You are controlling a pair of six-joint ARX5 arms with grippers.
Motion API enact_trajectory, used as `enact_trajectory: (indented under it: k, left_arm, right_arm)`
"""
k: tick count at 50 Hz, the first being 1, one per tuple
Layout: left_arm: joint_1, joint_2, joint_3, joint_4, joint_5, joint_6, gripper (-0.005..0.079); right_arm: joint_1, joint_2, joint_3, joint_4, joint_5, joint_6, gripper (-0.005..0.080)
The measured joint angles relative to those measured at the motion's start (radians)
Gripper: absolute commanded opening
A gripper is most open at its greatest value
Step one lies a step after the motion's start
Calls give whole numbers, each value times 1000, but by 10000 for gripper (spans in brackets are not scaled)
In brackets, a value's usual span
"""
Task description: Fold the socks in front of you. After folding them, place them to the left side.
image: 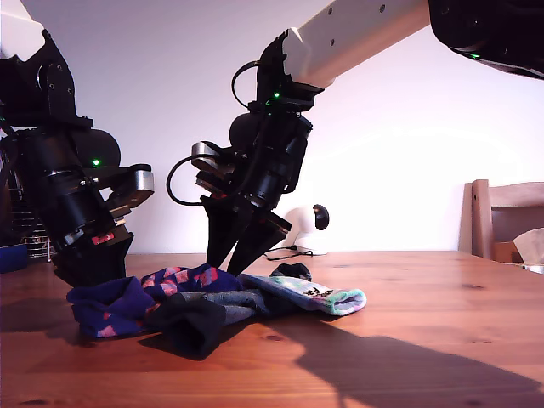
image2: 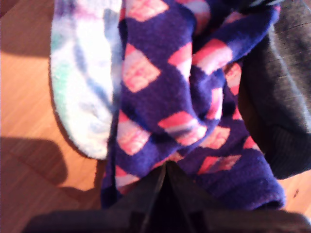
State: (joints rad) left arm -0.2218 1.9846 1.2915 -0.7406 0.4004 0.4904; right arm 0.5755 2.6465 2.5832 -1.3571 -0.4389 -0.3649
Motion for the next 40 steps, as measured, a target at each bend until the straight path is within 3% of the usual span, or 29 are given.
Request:
enact_trajectory:
  k: [26,40]
  left_arm:
    - [5,0,0,7,-2,9,-21]
    - [48,-2,0,33,-27,37,-21]
  right_arm:
    - [-9,-2,0,-6,-45,-54,277]
    - [-13,-3,0,-6,-49,-88,277]
